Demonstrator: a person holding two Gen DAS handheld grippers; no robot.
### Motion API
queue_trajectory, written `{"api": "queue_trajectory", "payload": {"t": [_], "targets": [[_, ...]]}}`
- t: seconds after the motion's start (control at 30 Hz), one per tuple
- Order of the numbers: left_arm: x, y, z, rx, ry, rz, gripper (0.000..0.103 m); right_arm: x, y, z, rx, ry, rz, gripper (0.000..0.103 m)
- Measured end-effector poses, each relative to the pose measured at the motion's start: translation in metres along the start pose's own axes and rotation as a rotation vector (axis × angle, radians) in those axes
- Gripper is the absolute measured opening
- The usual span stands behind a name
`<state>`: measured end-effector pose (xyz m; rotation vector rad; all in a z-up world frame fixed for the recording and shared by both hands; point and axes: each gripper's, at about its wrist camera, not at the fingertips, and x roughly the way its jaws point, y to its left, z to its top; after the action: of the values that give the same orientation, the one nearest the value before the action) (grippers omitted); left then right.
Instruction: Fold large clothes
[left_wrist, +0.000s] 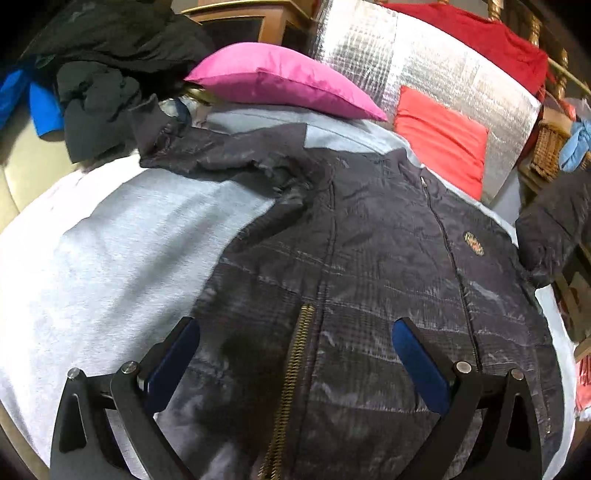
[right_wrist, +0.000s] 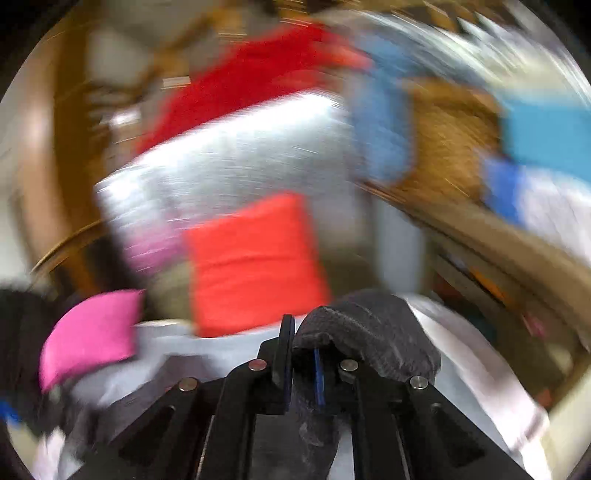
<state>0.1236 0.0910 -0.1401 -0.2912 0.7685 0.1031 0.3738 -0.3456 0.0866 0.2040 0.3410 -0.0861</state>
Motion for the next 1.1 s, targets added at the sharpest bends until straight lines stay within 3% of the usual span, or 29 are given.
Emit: {"api": "queue_trajectory", "payload": {"t": [0.07, 0.13, 0.17, 0.2, 0.23, 0.27, 0.33, 0.4, 0.47, 0.6, 0.73, 0.8, 0.97, 1.1], "targets": [[-0.008, 0.006, 0.001, -0.007, -0.009, 0.001, 0.103, -0.013, 0.071, -0.012, -0.130, -0.004, 0.089, 0.011], [-0.017, 0.011, 0.001, -0.011, -0.020, 0.001, 0.103, -0.009, 0.132, -0.046, -0.238, 0.076, 0.187, 0.016], [-0.021, 0.014, 0.002, -0.012, -0.025, 0.004, 0.103, -0.005, 0.147, -0.062, -0.256, 0.109, 0.214, 0.034], [-0.025, 0.016, 0.002, -0.013, -0.026, 0.007, 0.103, 0.005, 0.171, -0.092, -0.288, 0.187, 0.252, 0.078], [-0.028, 0.019, 0.003, -0.014, -0.027, 0.007, 0.103, 0.016, 0.184, -0.119, -0.297, 0.257, 0.268, 0.093], [-0.032, 0.021, 0.004, -0.014, -0.028, 0.005, 0.103, 0.020, 0.189, -0.139, -0.288, 0.295, 0.278, 0.096], [-0.037, 0.023, 0.008, -0.005, -0.027, 0.010, 0.103, 0.041, 0.188, -0.188, -0.245, 0.426, 0.282, 0.096], [-0.043, 0.022, 0.012, 0.013, -0.038, 0.012, 0.103, 0.039, 0.169, -0.213, -0.158, 0.465, 0.276, 0.096], [-0.044, 0.015, 0.020, 0.032, -0.046, 0.014, 0.103, 0.023, 0.136, -0.220, -0.010, 0.451, 0.308, 0.096], [-0.036, -0.017, 0.039, 0.080, -0.029, -0.008, 0.103, -0.004, 0.076, -0.223, 0.127, 0.403, 0.294, 0.096], [-0.016, -0.084, 0.059, 0.243, -0.003, 0.004, 0.103, -0.018, 0.036, -0.229, 0.225, 0.378, 0.304, 0.096], [0.003, -0.129, 0.071, 0.342, 0.030, 0.009, 0.103, -0.023, 0.020, -0.234, 0.278, 0.343, 0.323, 0.096], [0.071, -0.209, 0.093, 0.466, 0.139, 0.044, 0.103, -0.037, -0.003, -0.239, 0.352, 0.273, 0.392, 0.096], [0.139, -0.251, 0.097, 0.572, 0.193, 0.154, 0.103, -0.041, -0.006, -0.232, 0.351, 0.248, 0.446, 0.096]]}}
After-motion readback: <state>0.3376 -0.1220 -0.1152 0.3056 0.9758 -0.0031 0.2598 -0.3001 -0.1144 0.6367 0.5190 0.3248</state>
